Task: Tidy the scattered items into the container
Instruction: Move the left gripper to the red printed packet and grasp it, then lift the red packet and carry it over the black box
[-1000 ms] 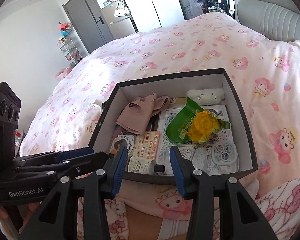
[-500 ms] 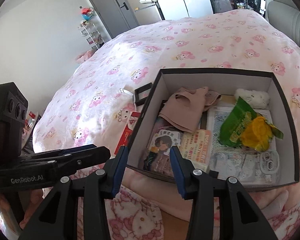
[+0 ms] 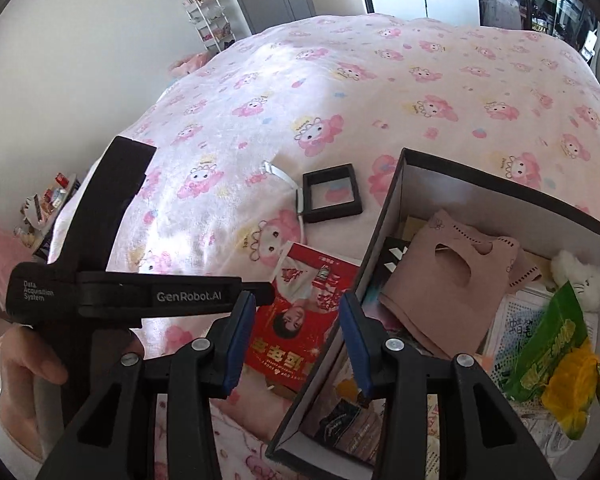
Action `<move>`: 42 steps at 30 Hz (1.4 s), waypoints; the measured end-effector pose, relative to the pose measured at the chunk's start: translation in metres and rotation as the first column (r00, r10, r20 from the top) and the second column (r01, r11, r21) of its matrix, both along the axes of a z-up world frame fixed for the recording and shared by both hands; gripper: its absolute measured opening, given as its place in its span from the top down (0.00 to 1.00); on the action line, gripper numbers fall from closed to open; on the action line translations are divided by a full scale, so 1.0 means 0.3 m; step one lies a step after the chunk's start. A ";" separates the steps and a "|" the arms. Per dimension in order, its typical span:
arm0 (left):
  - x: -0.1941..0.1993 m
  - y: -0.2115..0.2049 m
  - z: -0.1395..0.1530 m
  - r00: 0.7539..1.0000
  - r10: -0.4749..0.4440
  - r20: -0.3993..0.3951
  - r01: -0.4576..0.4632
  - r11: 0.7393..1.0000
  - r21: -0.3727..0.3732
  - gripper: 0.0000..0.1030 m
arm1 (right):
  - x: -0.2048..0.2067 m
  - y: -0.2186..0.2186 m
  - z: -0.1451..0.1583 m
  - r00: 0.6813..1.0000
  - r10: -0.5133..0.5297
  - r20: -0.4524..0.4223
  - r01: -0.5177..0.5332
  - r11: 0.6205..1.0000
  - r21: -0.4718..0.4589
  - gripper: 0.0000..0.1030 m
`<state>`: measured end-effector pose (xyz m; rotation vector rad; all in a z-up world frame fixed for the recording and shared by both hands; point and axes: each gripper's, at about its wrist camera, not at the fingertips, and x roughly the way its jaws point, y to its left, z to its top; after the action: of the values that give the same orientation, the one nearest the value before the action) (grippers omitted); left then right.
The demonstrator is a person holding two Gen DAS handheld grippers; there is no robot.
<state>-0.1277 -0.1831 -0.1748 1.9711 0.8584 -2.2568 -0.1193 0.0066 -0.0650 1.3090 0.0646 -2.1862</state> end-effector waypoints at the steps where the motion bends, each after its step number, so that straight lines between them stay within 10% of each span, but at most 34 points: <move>1: -0.010 0.008 -0.021 1.000 -0.006 0.017 0.006 1.000 0.004 0.53 | -0.011 -0.001 -0.007 1.000 -0.012 0.001 0.012 1.000 0.007 0.61; 19: -0.003 0.039 -0.029 0.997 -0.021 -0.077 0.028 0.996 0.091 0.49 | -0.006 0.135 -0.053 0.979 -0.180 0.093 0.189 0.976 -0.107 0.61; 27: 0.002 0.059 -0.010 0.988 -0.074 -0.138 0.107 0.963 0.248 0.76 | 0.008 0.165 -0.073 0.972 -0.193 0.132 0.208 0.973 -0.105 0.61; 35: -0.053 0.143 -0.057 0.987 -0.145 -0.066 0.150 0.986 0.071 0.95 | 0.023 0.179 -0.083 0.973 -0.183 0.144 0.201 0.972 -0.121 0.61; 42: 0.030 0.037 0.027 0.986 -0.010 -0.164 0.048 0.972 0.229 1.00 | 0.040 0.218 -0.041 0.976 -0.157 0.151 0.181 0.969 -0.167 0.61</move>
<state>-0.1187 -0.1720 -0.1667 1.9154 1.1670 -2.4625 -0.1075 0.0719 -0.0772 1.3995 -0.3028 -2.1763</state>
